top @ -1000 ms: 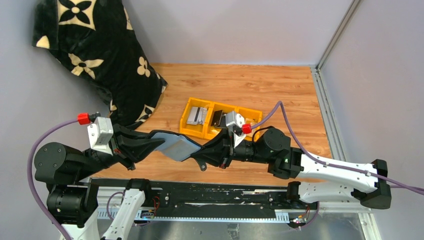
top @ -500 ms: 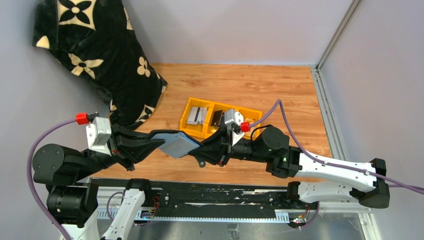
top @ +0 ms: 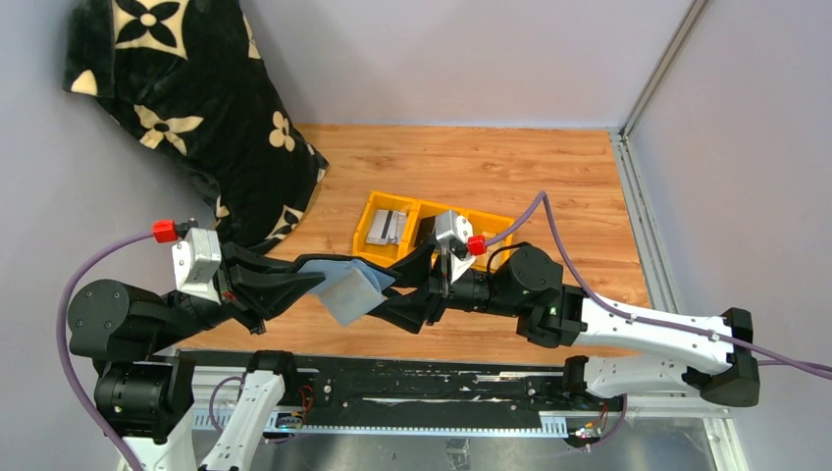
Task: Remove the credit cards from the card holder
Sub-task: Remove the credit card from the card holder.
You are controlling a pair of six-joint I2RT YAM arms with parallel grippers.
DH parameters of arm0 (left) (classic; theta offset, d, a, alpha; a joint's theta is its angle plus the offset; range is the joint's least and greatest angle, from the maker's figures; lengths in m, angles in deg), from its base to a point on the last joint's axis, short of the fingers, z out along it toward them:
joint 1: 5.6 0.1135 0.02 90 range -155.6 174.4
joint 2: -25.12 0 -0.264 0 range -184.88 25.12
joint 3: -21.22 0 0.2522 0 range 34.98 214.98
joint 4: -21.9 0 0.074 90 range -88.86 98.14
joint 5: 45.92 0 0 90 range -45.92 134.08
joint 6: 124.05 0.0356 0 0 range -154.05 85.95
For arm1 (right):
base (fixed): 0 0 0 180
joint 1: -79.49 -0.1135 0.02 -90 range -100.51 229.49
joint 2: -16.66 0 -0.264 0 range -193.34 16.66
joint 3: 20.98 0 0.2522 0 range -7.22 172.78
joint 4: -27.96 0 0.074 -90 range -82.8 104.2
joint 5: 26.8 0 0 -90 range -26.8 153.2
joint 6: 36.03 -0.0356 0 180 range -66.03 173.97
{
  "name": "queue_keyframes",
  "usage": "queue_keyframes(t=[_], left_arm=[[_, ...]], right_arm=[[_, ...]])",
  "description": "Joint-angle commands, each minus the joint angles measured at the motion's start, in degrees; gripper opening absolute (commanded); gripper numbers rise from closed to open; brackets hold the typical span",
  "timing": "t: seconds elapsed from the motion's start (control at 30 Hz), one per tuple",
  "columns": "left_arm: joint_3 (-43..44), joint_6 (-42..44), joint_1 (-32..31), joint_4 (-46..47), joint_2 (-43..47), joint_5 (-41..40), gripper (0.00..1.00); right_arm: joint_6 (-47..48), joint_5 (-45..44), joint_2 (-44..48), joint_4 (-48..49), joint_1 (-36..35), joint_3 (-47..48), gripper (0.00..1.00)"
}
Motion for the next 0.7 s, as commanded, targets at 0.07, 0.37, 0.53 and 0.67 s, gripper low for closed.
queue_keyframes(t=[0.07, 0.37, 0.53, 0.67], left_arm=[[-2.0, 0.4, -0.2, 1.0, 1.3, -0.7, 0.0], [-5.8, 1.4, -0.2, 1.0, 3.1, -1.2, 0.05], [-7.2, 0.5, -0.2, 1.0, 3.8, 0.6, 0.1], [-7.7, 0.8, -0.2, 1.1, 4.5, 1.6, 0.12]], right_arm=[[-1.7, 3.8, -1.7, 4.3, -0.8, 2.9, 0.57], [-5.4, -0.8, -7.1, 7.0, -0.8, 7.1, 0.49], [-6.3, -8.1, -6.6, 8.0, -0.8, 6.2, 0.28], [-6.5, -10.1, -5.2, 7.9, -0.9, 5.0, 0.17]])
